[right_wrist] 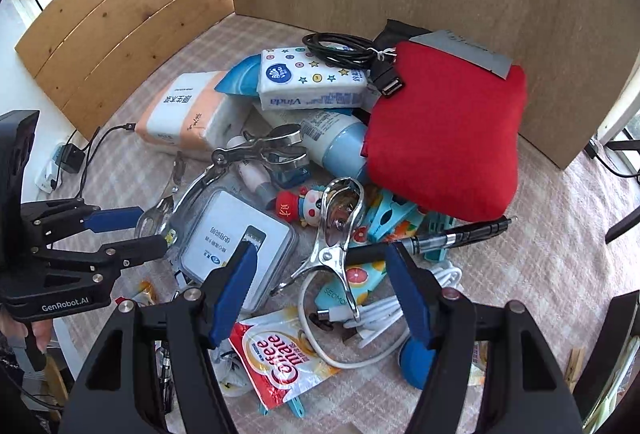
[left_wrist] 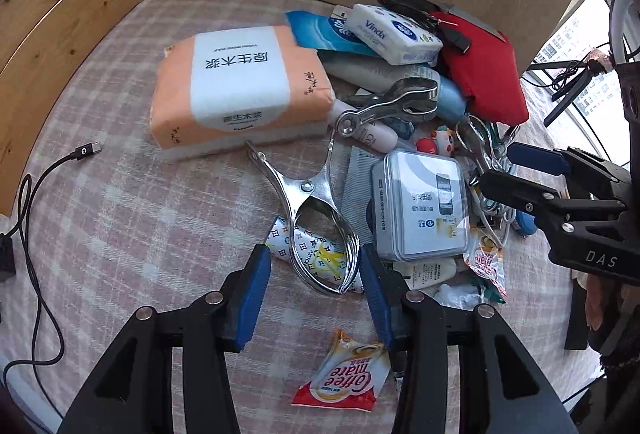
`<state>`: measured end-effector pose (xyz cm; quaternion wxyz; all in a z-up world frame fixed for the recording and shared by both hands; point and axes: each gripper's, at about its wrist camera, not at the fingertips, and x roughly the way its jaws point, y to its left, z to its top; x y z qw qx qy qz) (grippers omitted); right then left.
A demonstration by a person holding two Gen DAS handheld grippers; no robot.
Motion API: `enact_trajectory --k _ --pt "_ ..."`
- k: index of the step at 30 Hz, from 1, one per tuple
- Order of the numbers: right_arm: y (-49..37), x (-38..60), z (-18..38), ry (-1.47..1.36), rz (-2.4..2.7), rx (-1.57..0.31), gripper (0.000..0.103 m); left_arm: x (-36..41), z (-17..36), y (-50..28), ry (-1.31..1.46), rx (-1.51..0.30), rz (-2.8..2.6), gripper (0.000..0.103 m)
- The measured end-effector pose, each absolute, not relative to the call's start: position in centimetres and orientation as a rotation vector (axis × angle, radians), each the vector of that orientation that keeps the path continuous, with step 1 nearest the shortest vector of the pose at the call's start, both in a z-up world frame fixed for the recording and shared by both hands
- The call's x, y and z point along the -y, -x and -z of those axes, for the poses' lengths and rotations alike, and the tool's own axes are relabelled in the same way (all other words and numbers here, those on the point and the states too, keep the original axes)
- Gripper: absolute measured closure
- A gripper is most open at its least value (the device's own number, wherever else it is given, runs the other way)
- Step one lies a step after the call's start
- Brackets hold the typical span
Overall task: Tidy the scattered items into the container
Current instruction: 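Grasp the silver metal clip with the left gripper while the right grasps another clip, then carry both metal clips into the tray and release them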
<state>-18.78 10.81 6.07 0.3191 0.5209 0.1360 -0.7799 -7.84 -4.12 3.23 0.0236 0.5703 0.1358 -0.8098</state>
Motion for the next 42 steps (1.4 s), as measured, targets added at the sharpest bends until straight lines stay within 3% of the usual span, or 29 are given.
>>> enact_trajectory --k 3,7,11,13,16,29,42 --pt "19.1 -10.5 -5.5 -1.390 2.037 -0.363 0.049 4.3 -3.3 7.9 -1.762 -0.409 2.511 0.060" --pt "19.5 -10.1 -5.5 -1.394 2.041 -0.362 0.052 4.4 -3.2 8.7 -1.767 -0.401 2.497 0.060" --pt "20.0 -10.2 -5.5 -1.418 2.045 -0.379 0.071 4.8 -2.7 9.9 -1.787 -0.383 2.481 0.060" --pt "20.2 -10.5 -5.6 -1.432 2.031 -0.350 0.080 5.1 -2.3 10.2 -1.805 -0.383 2.476 0.067" --pt "20.4 -11.1 -5.7 -1.444 2.026 -0.285 0.083 5.6 -2.3 9.8 -1.795 -0.388 2.478 0.074" --pt "18.6 -14.3 -8.4 -1.368 2.054 -0.095 0.083 6.8 -7.3 5.3 -1.647 -0.451 2.582 0.075" --pt "15.2 -24.3 -14.7 -1.229 2.245 0.082 0.083 -4.9 -14.5 8.6 -1.612 -0.318 2.874 0.075"
